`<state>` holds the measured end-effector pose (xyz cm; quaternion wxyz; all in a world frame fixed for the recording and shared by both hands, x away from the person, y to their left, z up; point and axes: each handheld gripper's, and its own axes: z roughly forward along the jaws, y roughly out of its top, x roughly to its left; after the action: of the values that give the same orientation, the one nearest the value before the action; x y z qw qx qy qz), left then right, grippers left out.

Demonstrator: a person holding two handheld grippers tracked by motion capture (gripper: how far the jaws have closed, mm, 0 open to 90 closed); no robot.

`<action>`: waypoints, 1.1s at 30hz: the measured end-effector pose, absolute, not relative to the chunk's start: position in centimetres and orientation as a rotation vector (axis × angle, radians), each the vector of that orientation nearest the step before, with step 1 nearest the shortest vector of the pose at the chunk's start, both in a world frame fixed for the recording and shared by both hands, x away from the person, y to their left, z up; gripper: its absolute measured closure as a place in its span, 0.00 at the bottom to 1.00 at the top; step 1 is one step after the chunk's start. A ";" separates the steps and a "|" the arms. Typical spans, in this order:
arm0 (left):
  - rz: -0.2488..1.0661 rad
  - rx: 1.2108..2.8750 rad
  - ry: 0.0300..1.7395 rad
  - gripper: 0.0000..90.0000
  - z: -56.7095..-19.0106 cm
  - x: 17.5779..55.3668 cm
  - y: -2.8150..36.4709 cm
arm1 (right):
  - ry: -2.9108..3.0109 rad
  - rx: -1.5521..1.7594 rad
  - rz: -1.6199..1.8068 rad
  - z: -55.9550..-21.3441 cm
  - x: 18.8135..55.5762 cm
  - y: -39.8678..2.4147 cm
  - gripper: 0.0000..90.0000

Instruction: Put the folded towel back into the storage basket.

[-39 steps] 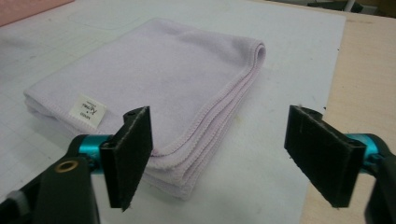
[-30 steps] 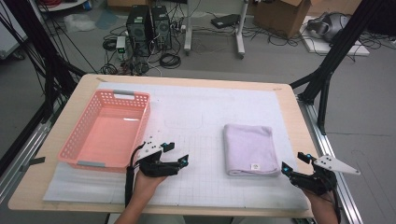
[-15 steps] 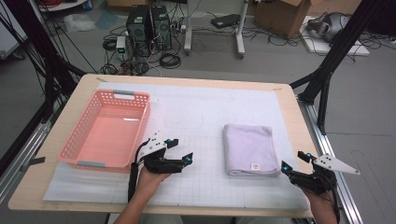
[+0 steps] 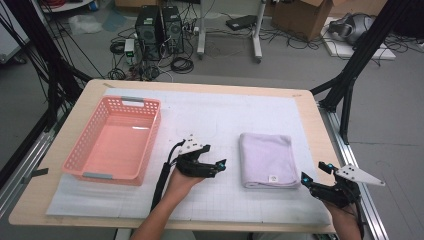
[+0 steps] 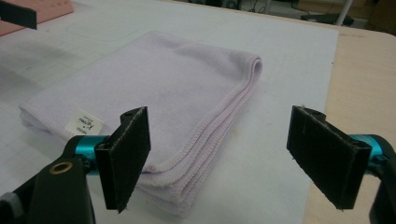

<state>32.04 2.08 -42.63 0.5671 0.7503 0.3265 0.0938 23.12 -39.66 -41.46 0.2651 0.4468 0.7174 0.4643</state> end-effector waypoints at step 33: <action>0.000 1.912 0.956 0.26 -45.3 35.3 -8.1 | 1.948 1.217 1.267 -41.5 23.1 -39.5 0.23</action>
<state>35.27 -8.06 -45.27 0.4811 0.7841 0.3921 0.0002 23.06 -39.54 -41.48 0.2564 0.4485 0.7177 0.4669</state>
